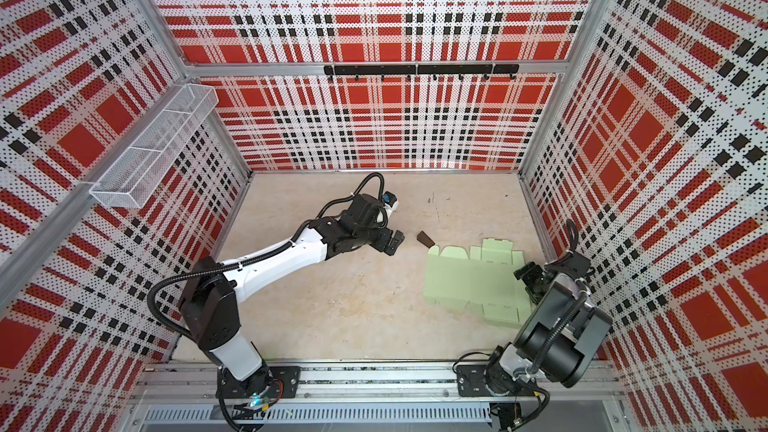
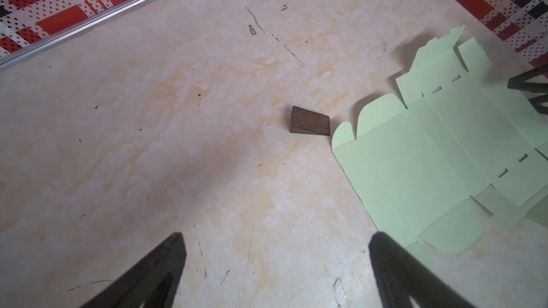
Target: Fold the paper box
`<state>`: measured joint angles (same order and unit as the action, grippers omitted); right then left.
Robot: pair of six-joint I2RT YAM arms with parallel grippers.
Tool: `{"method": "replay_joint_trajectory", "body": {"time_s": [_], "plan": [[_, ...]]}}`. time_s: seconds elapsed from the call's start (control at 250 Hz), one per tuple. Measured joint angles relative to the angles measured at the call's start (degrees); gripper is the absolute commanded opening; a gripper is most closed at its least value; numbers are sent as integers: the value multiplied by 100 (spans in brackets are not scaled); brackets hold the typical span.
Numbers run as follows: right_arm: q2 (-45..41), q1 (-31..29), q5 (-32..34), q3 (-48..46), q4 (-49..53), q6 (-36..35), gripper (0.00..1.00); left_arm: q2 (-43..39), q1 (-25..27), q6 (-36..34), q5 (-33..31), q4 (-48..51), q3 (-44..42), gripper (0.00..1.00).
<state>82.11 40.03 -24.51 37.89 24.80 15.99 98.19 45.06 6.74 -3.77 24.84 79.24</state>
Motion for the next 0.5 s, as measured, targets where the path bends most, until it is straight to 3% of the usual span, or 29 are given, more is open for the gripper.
{"method": "replay_joint_trajectory", "body": {"time_s": [0.252, 0.5], "plan": [[120, -413, -227, -31, -299, 50, 73, 127, -2, -127, 35, 76, 166, 99], [713, -1432, -168, 474, -551, 15, 73, 601, 142, -750, 282, -24, 684, 100]]}}
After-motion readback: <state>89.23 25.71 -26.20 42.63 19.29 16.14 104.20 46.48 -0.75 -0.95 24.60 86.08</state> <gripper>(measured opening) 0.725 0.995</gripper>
